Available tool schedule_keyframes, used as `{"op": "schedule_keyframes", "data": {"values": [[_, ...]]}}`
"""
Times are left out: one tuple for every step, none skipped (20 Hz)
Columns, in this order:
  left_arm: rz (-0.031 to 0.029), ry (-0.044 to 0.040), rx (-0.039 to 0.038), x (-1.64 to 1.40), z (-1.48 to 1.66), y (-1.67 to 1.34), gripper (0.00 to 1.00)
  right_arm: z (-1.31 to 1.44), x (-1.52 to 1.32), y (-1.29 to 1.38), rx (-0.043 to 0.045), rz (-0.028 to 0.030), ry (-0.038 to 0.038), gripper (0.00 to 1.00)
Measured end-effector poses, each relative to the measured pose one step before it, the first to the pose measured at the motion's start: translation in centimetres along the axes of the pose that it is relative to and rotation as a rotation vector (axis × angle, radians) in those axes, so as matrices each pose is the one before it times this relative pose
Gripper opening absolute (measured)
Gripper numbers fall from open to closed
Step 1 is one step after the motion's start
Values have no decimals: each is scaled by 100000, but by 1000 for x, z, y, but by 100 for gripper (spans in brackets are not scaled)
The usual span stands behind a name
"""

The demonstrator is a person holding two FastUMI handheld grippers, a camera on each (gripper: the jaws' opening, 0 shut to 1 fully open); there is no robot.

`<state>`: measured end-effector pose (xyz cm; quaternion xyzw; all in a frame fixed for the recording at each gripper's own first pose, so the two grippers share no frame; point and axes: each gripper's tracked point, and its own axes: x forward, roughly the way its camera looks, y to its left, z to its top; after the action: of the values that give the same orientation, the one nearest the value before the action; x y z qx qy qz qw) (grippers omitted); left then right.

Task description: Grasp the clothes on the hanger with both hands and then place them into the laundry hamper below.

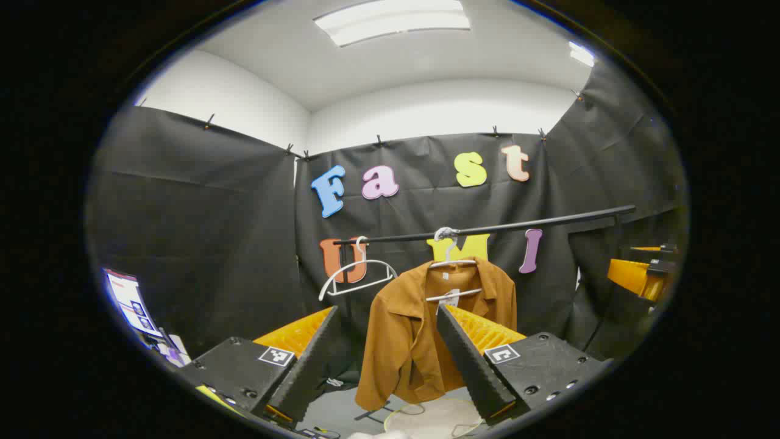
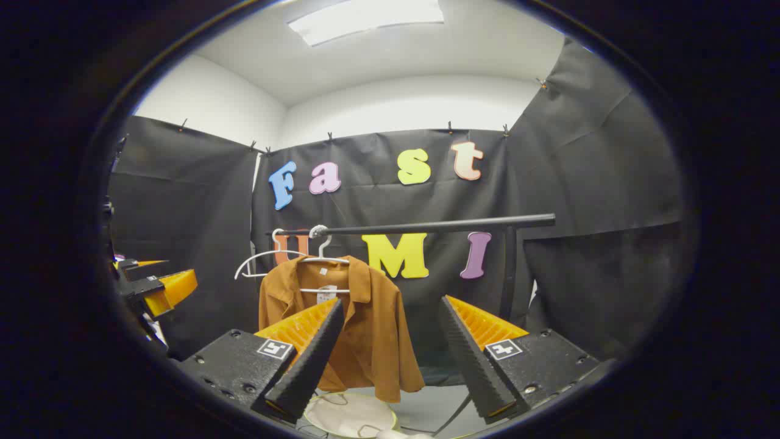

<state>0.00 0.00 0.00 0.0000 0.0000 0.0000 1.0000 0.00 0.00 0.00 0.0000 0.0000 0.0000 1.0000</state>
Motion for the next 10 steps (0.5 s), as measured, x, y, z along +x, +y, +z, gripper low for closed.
{"op": "schedule_keyframes", "data": {"values": [[400, -297, -26, 23, 98, 222, 99, -62, 32, 88, -5, -69, 117, 100], [288, -399, 128, 2, 10, 319, 99, 50, 25, 124, -236, -165, -4, 100], [3, -590, -213, 44, 114, 191, 99, -107, 31, 70, -522, -171, 149, 100], [-1164, -1276, -407, 67, 188, -178, 99, -57, 35, 44, -411, -120, -178, 100], [-712, -1233, -588, 53, 176, -174, 99, 130, 195, 178, -288, -3, -144, 100], [-226, -591, -313, 55, -152, 235, 99, -25, 115, 87, -144, -177, -104, 100], [-96, 101, -33, 128, -150, 139, 99, -84, 41, 23, -70, -188, 110, 100], [105, 271, 191, 7, -53, 85, 99, -92, 129, 114, -115, -166, 244, 100], [129, 295, 293, 93, -124, 112, 99, -206, 13, 61, -130, -346, 280, 100], [343, 290, 425, -51, -129, 138, 99, -94, 60, 62, -29, -80, 275, 100]]}}
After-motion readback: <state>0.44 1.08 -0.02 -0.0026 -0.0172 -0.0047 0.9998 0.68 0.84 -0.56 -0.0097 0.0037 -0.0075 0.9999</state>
